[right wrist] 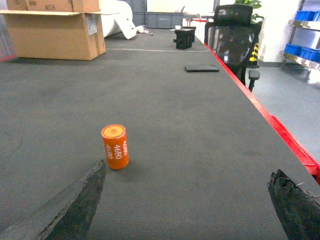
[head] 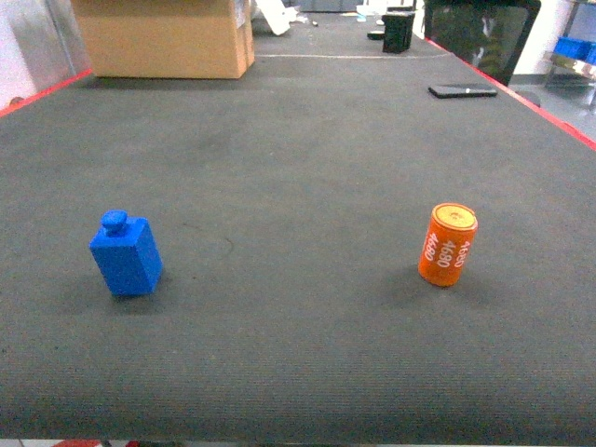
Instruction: Sort blue parts and orange caps into right shelf containers
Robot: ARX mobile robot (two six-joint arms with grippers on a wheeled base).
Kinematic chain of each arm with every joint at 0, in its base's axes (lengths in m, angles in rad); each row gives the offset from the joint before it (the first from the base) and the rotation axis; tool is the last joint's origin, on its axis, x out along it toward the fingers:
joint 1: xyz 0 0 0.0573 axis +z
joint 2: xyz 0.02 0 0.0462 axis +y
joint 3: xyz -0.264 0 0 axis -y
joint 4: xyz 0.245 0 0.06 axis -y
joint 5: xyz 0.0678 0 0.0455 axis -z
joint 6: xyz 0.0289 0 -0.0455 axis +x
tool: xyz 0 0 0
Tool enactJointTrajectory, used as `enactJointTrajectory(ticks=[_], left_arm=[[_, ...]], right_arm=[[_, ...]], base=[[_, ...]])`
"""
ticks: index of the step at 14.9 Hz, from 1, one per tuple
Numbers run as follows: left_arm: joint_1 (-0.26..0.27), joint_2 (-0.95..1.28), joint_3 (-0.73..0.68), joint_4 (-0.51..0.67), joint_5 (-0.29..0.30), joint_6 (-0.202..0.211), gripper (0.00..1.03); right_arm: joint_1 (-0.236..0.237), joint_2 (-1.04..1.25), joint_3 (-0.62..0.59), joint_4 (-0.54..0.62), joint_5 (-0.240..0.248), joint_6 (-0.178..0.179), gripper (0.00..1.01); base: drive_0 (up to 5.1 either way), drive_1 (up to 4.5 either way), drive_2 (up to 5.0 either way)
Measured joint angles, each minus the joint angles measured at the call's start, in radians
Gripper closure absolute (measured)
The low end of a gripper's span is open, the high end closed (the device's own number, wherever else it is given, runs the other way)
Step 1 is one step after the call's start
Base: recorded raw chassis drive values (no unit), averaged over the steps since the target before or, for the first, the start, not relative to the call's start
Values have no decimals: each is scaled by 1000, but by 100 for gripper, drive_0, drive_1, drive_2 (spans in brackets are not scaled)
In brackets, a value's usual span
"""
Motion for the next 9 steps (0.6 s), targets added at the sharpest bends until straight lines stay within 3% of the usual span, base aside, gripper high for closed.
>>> enactJointTrajectory(ticks=[9], left_arm=[[0,0,0,1,0,0,5]], right_arm=[[0,0,0,-3,0,0,3]], base=[[0,0,0]])
